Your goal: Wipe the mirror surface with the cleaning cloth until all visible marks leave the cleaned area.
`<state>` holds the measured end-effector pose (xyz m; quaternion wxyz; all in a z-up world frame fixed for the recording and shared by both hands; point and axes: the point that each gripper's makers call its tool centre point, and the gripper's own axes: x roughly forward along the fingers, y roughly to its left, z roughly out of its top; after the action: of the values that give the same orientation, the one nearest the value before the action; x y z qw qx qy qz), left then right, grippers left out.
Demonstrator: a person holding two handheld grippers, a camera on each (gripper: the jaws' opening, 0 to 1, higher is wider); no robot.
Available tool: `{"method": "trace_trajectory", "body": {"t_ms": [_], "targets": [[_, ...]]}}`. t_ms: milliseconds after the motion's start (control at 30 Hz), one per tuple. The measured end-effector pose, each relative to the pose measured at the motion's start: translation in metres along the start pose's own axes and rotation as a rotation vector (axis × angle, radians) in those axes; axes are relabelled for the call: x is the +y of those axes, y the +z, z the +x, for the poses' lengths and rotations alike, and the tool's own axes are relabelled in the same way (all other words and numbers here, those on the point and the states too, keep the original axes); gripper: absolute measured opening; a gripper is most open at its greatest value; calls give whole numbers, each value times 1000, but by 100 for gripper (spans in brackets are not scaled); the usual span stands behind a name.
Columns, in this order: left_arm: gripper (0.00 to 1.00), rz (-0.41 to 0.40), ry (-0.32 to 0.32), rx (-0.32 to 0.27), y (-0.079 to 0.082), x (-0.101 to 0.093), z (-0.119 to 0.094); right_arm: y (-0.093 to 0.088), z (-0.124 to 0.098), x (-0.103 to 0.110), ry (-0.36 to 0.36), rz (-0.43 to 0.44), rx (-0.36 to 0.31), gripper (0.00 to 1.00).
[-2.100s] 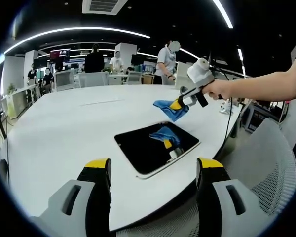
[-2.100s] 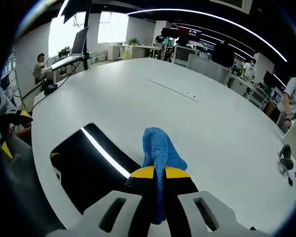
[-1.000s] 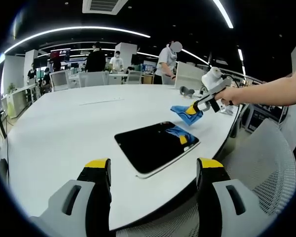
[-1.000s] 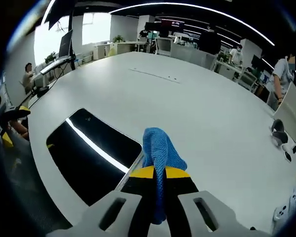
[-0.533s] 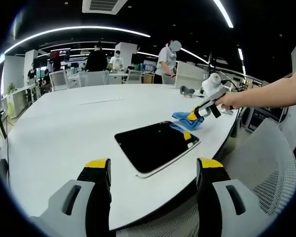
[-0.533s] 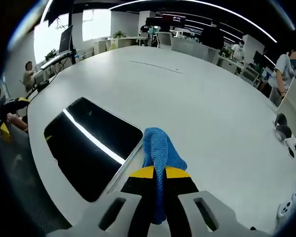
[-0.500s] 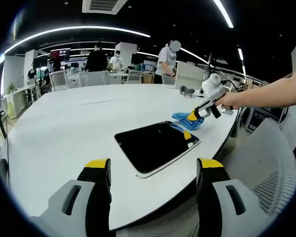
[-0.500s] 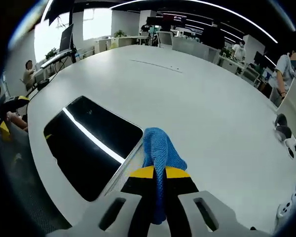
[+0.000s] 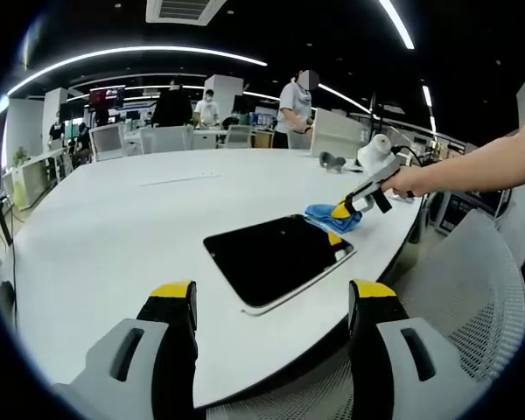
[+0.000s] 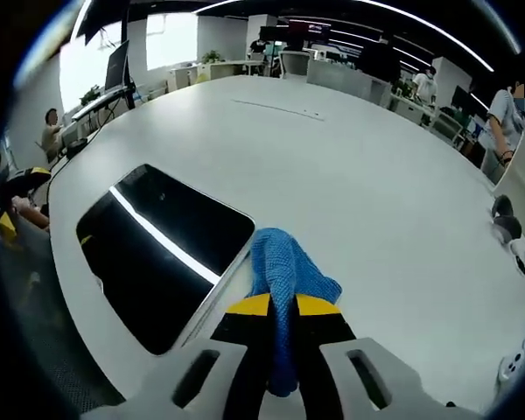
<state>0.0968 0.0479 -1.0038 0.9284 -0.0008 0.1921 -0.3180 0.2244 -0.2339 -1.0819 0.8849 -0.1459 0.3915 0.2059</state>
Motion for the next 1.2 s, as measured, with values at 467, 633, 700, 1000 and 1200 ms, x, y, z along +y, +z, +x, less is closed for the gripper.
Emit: {"method": "trace_trajectory", "body": {"t_ms": [467, 633, 700, 1000, 1200], "targets": [[68, 0, 3, -5, 1, 1, 0, 23, -56, 1, -28, -18, -160, 18], [68, 1, 0, -8, 1, 0, 0, 25, -90, 8, -34, 5, -211, 29], [68, 1, 4, -12, 2, 1, 0, 18, -100, 16, -46, 2, -215, 43], [68, 2, 4, -15, 2, 1, 0, -9, -118, 51, -39, 12, -244, 74], [71, 3, 16, -24, 4, 3, 0, -18, -128, 62, -41, 13, -276, 96]]}}
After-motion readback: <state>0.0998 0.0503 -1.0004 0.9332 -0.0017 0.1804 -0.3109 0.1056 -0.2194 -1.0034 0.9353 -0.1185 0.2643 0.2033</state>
